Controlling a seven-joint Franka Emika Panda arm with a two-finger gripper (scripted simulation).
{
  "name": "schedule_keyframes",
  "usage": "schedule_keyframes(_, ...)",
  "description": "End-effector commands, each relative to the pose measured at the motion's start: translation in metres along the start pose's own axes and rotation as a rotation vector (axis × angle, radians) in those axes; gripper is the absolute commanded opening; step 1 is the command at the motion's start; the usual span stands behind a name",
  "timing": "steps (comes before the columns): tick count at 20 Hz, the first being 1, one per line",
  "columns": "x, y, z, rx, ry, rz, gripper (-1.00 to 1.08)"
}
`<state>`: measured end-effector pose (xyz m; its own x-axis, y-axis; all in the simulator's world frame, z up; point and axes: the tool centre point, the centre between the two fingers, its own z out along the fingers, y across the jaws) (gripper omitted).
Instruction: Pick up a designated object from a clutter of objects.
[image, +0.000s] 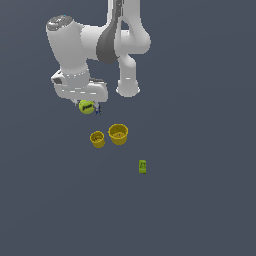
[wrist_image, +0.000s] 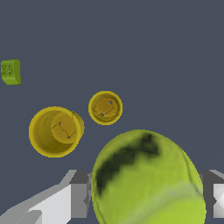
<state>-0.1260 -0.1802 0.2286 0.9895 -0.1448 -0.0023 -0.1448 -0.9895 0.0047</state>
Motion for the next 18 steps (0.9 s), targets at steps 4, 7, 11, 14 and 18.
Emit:
schedule_keyframes(4, 0.001, -0.01, -0.051, -0.001, 0.001, 0.0, -1.0)
schedule_keyframes(7, 0.002, -0.016, -0.078, -0.001, 0.001, 0.0, -1.0)
schedule_keyframes(11, 0.004, -0.024, -0.116, 0.0, 0.001, -0.001, -1.0)
schedule_keyframes(14, 0.005, -0.03, -0.141, 0.002, 0.002, -0.002, -1.0)
schedule_keyframes(18, 0.008, -0.036, -0.169, 0.003, 0.002, -0.002, -1.0)
